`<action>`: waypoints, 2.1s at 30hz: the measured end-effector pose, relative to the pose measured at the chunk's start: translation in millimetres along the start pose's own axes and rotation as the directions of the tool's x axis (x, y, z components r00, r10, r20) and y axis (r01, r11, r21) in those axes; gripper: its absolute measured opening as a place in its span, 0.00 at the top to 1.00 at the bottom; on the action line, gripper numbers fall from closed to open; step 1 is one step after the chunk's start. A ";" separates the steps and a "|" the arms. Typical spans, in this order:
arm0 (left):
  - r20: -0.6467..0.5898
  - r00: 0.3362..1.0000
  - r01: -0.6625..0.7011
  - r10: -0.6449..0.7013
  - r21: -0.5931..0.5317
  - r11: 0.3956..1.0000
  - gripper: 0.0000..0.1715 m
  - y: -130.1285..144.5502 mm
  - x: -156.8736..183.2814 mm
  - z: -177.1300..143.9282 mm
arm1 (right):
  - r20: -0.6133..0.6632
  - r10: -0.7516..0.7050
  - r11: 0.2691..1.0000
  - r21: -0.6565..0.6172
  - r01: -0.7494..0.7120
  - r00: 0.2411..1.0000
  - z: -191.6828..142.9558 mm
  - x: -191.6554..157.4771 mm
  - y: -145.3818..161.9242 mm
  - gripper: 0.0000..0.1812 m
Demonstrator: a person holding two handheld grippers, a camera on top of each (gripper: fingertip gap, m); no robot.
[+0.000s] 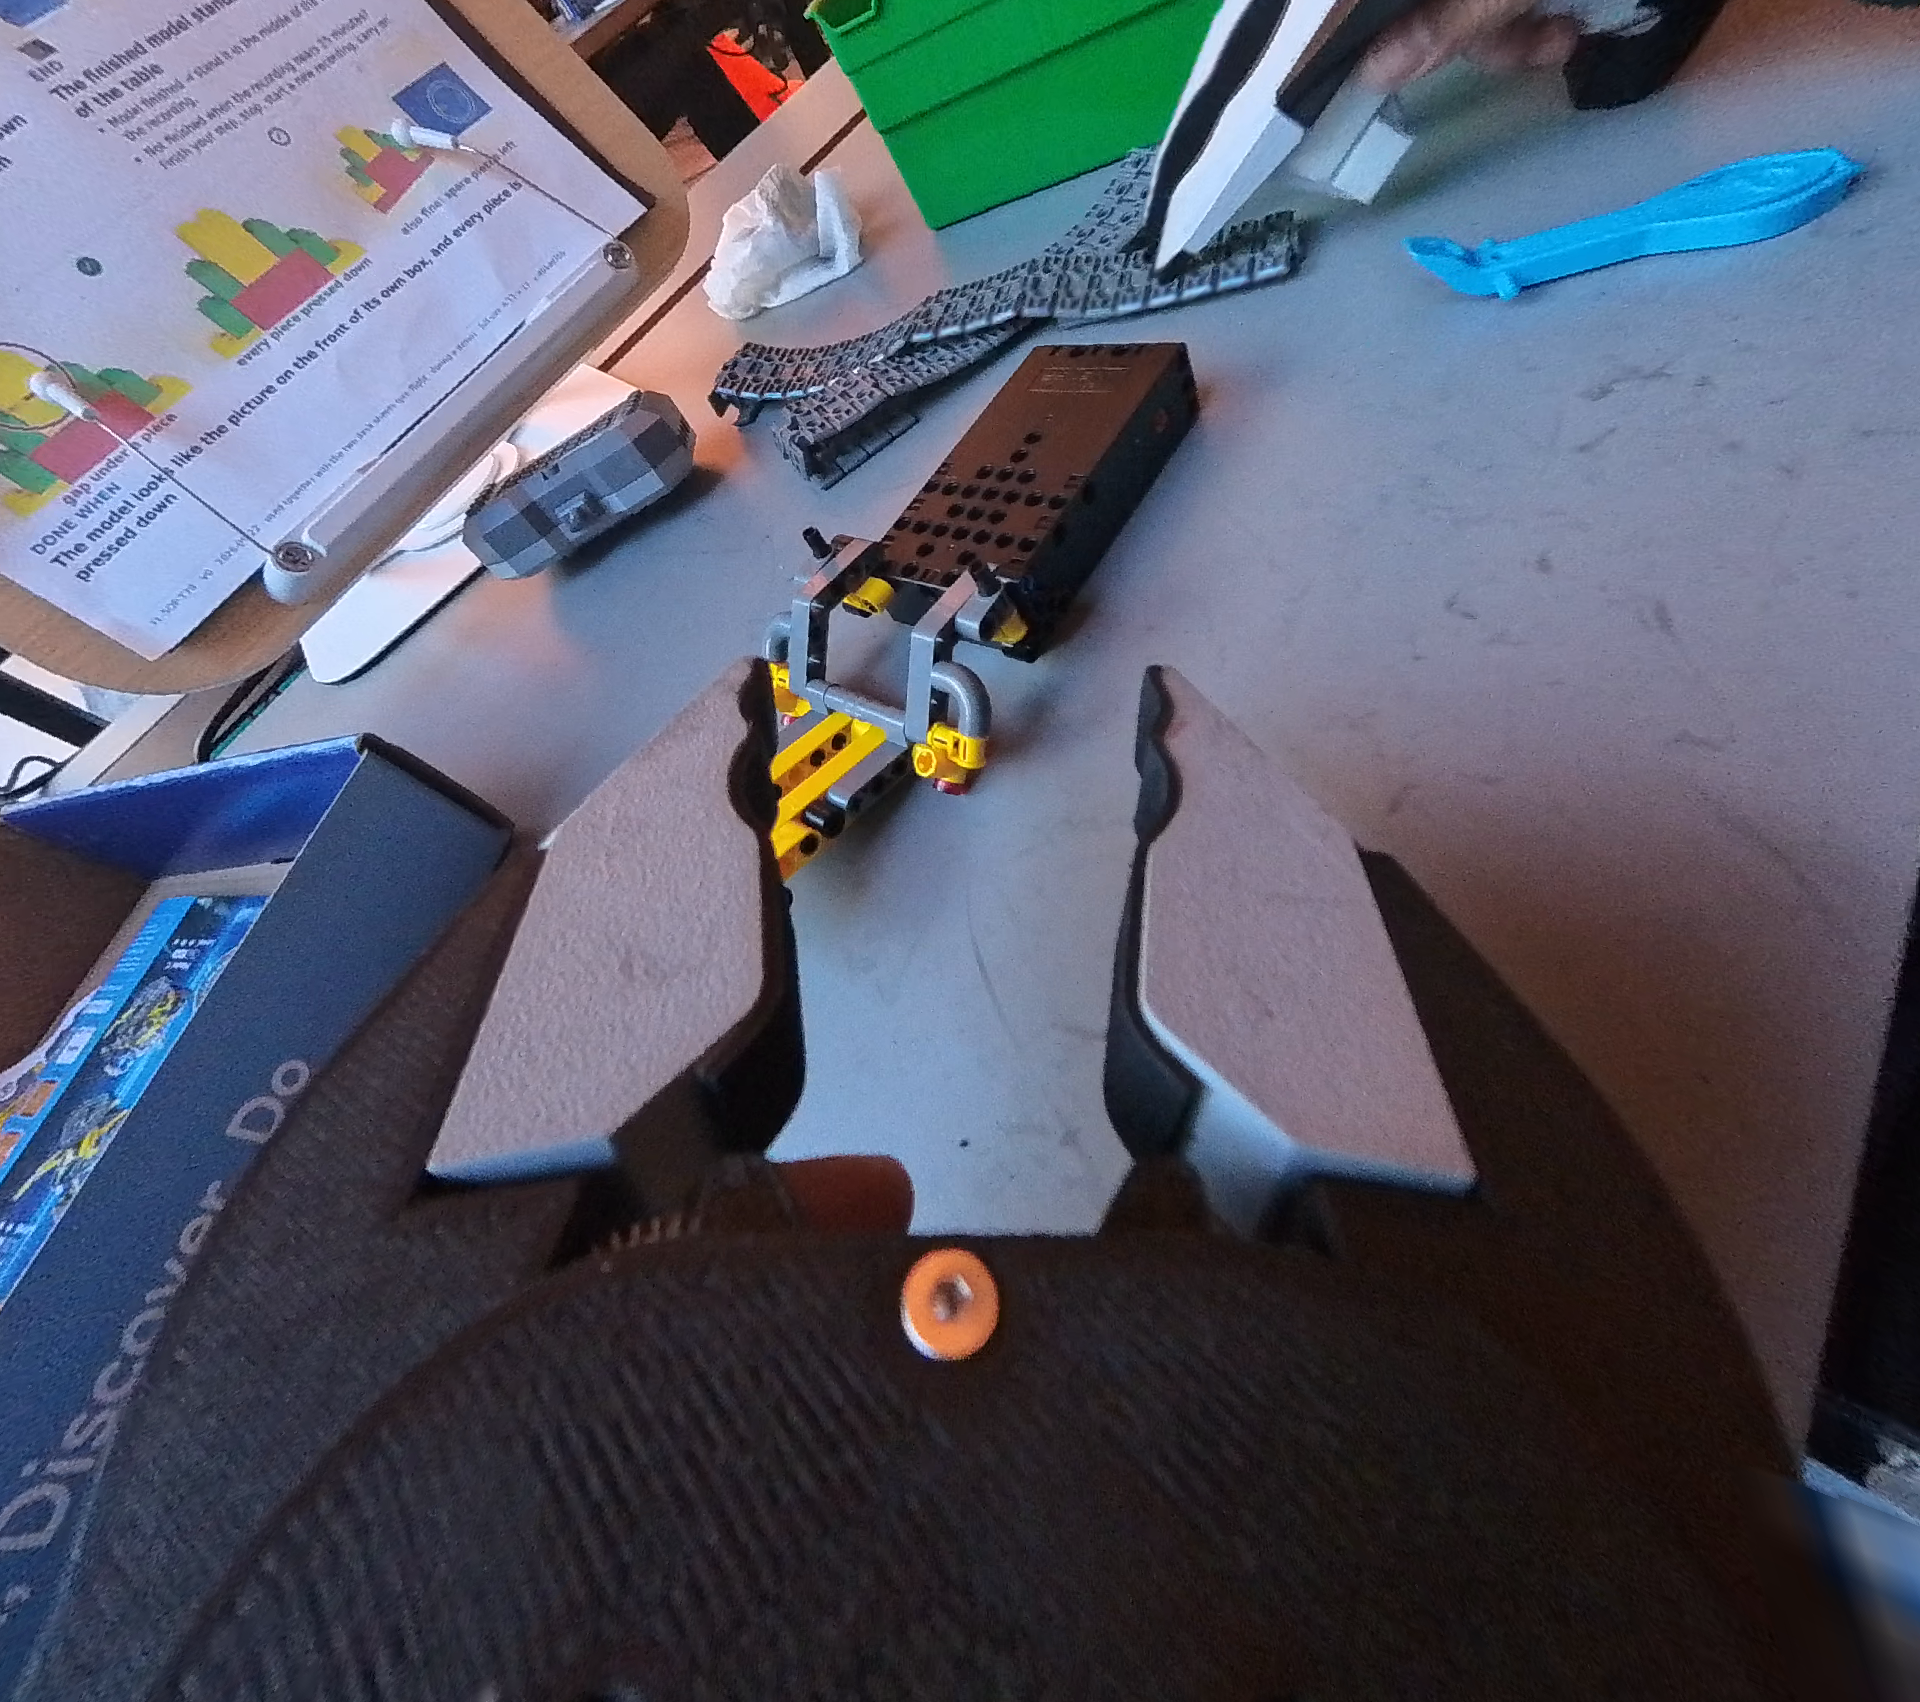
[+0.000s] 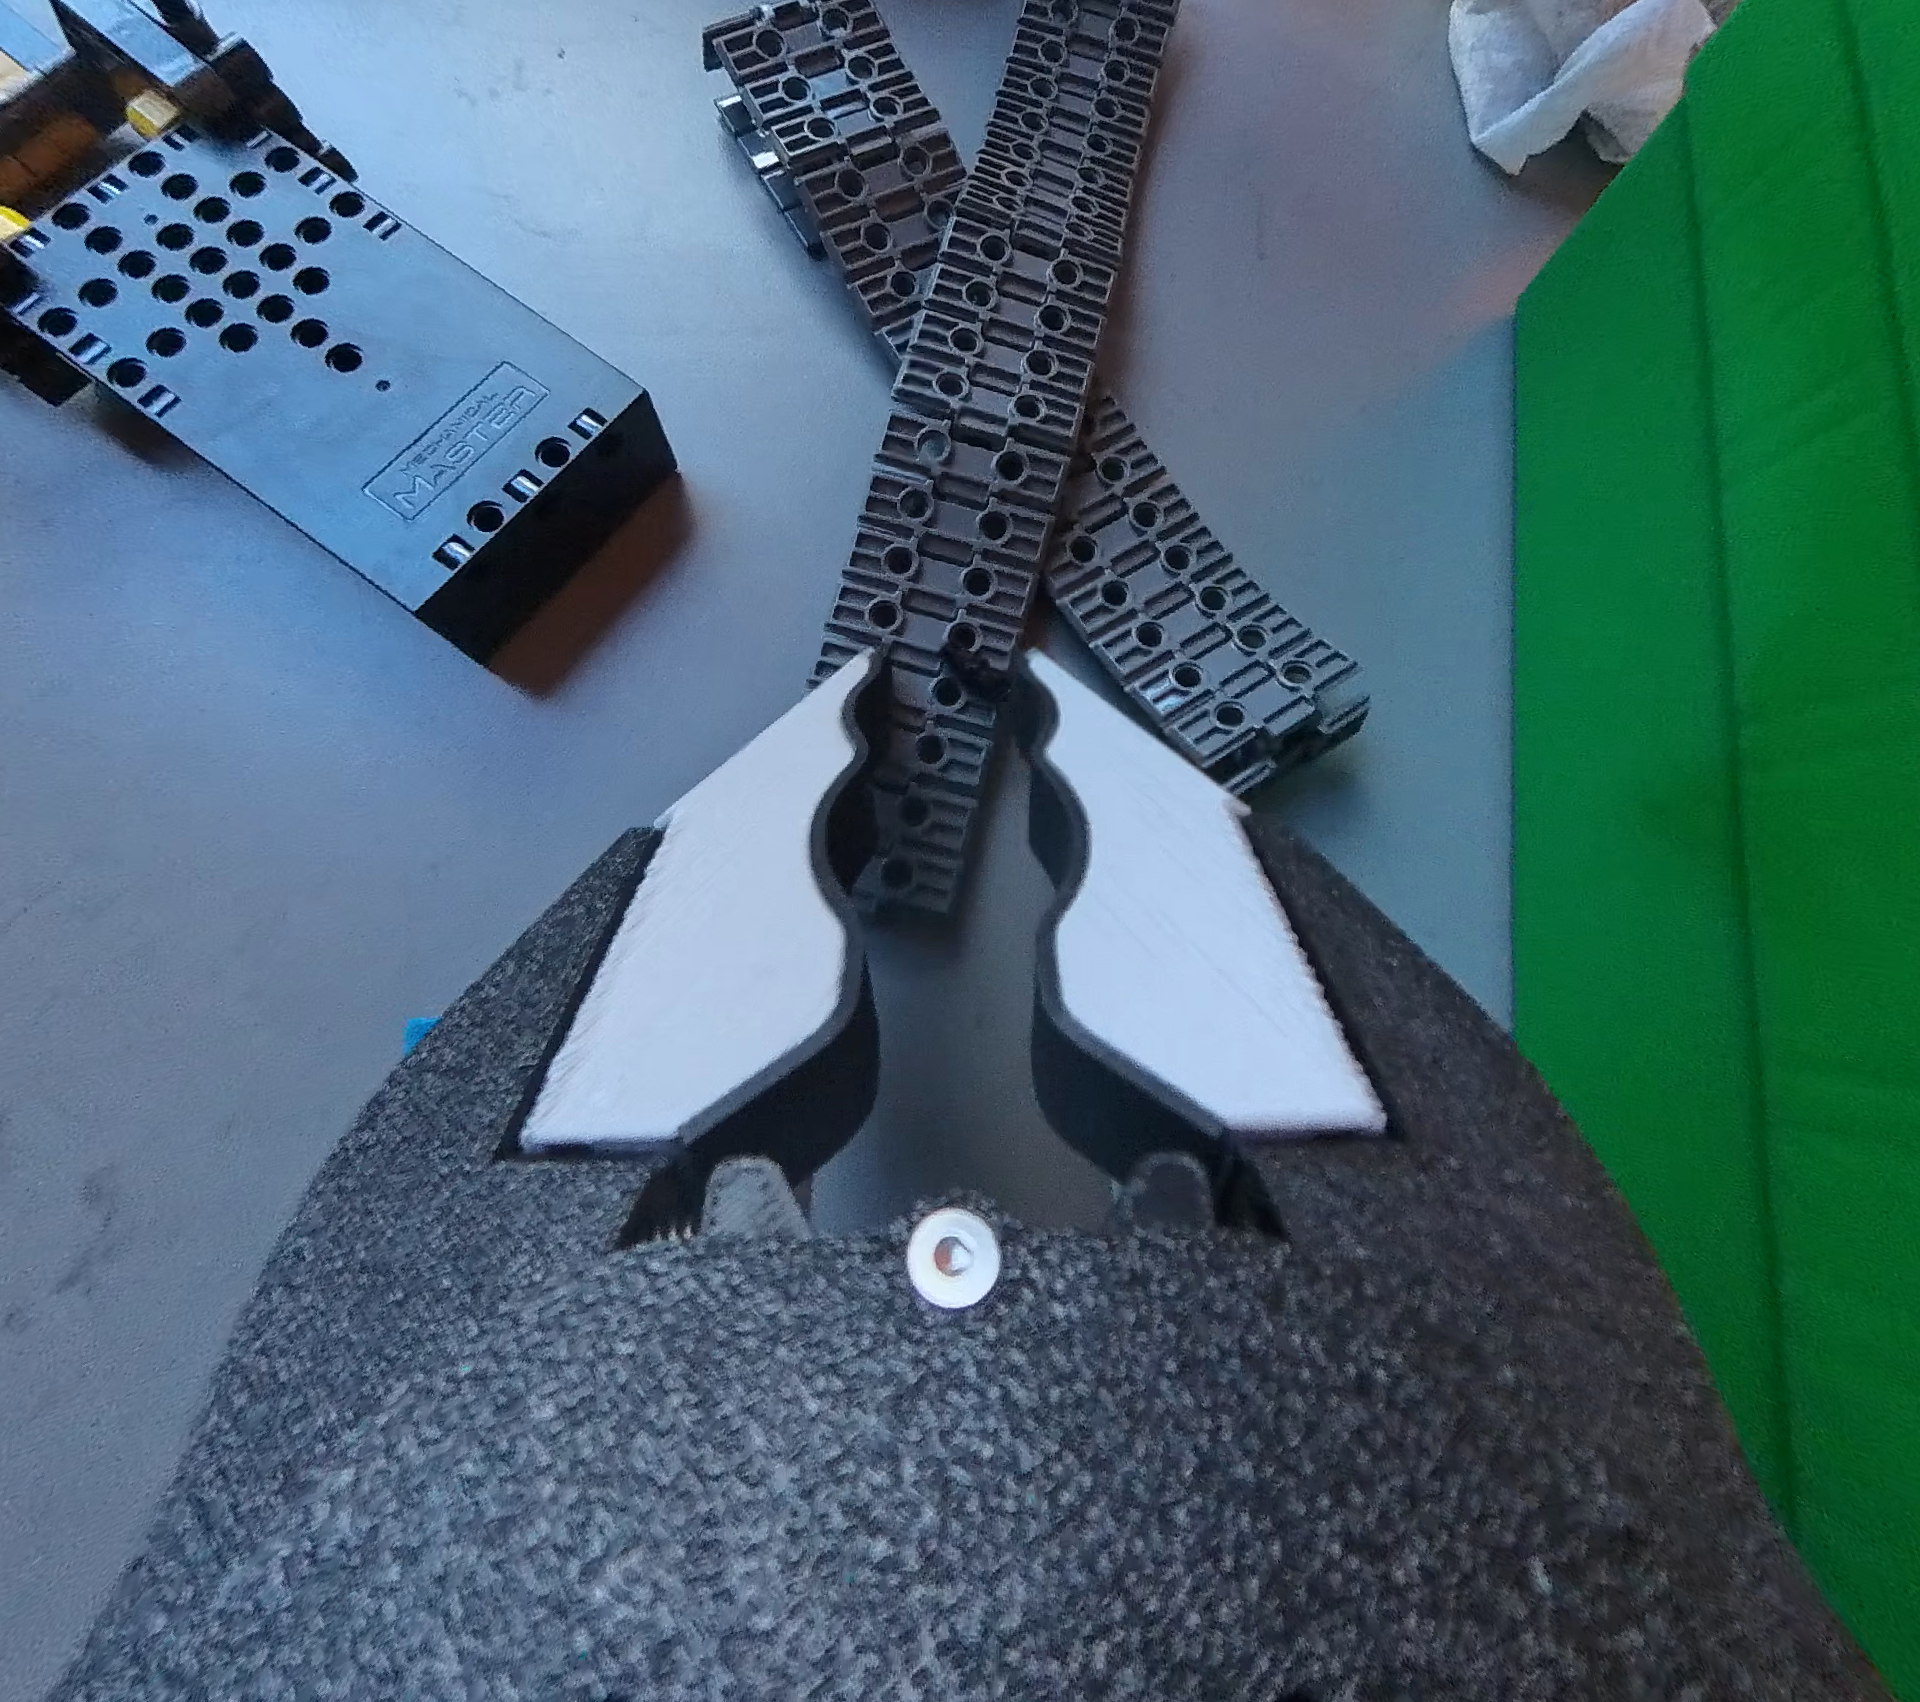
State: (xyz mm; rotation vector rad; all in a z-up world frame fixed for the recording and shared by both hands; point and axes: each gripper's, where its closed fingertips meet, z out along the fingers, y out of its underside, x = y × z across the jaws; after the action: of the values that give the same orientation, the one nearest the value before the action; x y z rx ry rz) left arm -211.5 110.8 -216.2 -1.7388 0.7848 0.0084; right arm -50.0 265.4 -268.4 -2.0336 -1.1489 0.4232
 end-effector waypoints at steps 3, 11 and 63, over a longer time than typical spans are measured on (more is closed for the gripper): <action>-0.003 1.000 0.005 -0.005 -0.001 1.000 0.60 0.2 -0.1 0.2 | 0.021 0.008 1.000 0.004 -0.008 1.000 1.0 -2.0 -1.1 0.92; -0.004 1.000 0.008 -0.008 0.000 1.000 0.61 0.2 -0.1 -0.1 | 0.043 -0.002 0.999 0.040 0.001 0.999 -4.0 -2.6 -6.2 1.00; -0.055 0.997 0.055 -0.055 -0.006 0.998 0.83 0.8 1.3 0.1 | 0.010 -0.024 0.988 0.155 0.023 1.000 -114.4 -6.8 -51.9 0.35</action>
State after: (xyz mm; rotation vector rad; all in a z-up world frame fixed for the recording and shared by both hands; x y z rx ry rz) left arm -210.8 110.2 -217.4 -1.7704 0.7772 -0.0760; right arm -15.7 225.1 -154.3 -1.8836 -1.1105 0.4976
